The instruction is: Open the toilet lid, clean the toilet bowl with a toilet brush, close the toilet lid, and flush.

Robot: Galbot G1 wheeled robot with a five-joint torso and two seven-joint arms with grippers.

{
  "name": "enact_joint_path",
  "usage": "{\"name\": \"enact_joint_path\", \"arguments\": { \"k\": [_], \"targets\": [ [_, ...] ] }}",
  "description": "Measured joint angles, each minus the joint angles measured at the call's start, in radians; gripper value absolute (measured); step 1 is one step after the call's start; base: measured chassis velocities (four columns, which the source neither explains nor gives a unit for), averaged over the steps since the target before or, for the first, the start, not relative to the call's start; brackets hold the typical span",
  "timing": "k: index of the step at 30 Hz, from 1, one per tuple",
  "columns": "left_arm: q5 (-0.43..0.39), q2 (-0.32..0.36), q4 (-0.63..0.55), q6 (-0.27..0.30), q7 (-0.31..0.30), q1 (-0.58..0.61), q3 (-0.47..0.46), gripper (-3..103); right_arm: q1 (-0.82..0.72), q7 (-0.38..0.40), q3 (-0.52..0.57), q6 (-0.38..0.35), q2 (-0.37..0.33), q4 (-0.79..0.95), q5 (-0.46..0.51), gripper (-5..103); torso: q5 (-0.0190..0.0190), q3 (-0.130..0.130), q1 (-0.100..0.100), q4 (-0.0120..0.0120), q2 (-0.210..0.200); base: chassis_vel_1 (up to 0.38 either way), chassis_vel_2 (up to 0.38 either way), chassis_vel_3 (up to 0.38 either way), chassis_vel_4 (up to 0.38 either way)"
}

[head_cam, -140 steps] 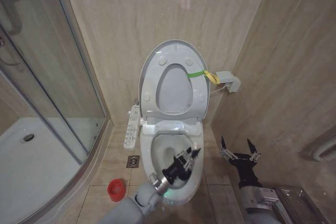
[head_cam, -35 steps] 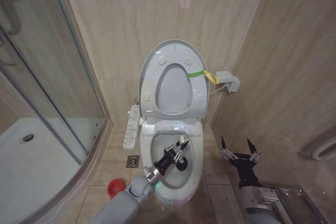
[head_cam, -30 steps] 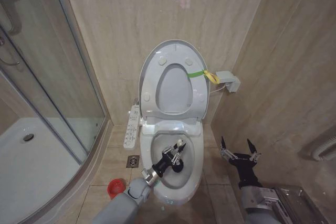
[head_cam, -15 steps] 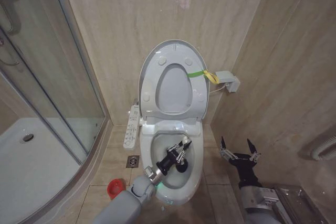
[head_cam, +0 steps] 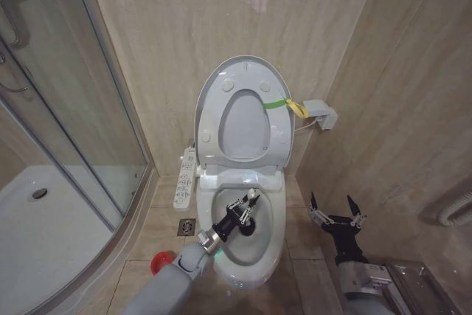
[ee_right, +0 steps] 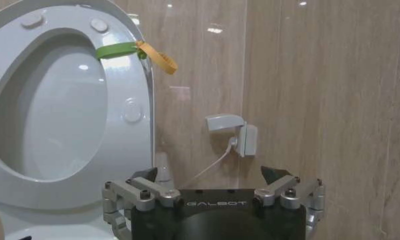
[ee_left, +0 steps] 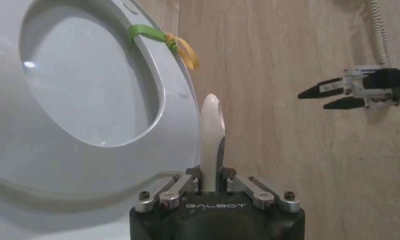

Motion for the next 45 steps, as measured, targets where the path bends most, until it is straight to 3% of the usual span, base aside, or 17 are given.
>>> {"name": "enact_joint_path", "arguments": {
  "k": [9,11,12,15,16,22,37,45],
  "targets": [
    [0.001,-0.009,0.096,-0.014,0.016,0.001,0.0,18,0.0,0.0,0.0,0.0,0.0,0.0,0.0,100,0.0014,-0.001,0.0,0.0015,0.001,0.0,0.0,0.0,0.0],
    [0.008,-0.009,0.106,-0.013,0.016,0.002,-0.004,18,0.0,0.0,0.0,0.0,0.0,0.0,0.0,100,0.0009,0.0,0.0,0.0007,0.001,0.0,0.0,0.0,0.0],
    [0.014,-0.007,0.1,-0.011,0.014,0.002,-0.002,18,0.0,0.0,0.0,0.0,0.0,0.0,0.0,100,-0.0012,0.0,0.0,0.0011,0.0,0.0,0.0,0.0,0.0],
    [0.014,-0.003,0.067,-0.003,0.005,-0.002,-0.004,18,0.0,0.0,0.0,0.0,0.0,0.0,0.0,100,0.0003,0.0,0.0,-0.0002,0.0,0.0,0.0,0.0,0.0],
    [0.014,-0.001,0.037,0.003,-0.001,0.0,0.006,18,0.0,0.0,0.0,0.0,0.0,0.0,0.0,100,-0.001,0.0,0.0,-0.0009,0.0,0.0,0.0,0.0,0.0],
    [0.014,0.011,-0.062,0.028,-0.022,0.014,0.041,18,0.0,0.0,0.0,0.0,0.0,0.0,0.0,100,-0.0001,0.0,0.0,-0.0002,0.0,0.0,0.0,0.0,0.0],
    [0.043,0.014,-0.007,0.049,-0.041,0.007,0.045,18,0.0,0.0,0.0,0.0,0.0,0.0,0.0,100,0.0001,0.0,0.0,0.0001,0.0,0.0,0.0,0.0,0.0],
    [-0.002,0.016,-0.09,0.052,-0.054,-0.01,0.065,18,0.0,0.0,0.0,0.0,0.0,0.0,0.0,100,0.0001,0.0,0.0,0.0,0.0,0.0,0.0,0.0,0.0]
  ]
}}
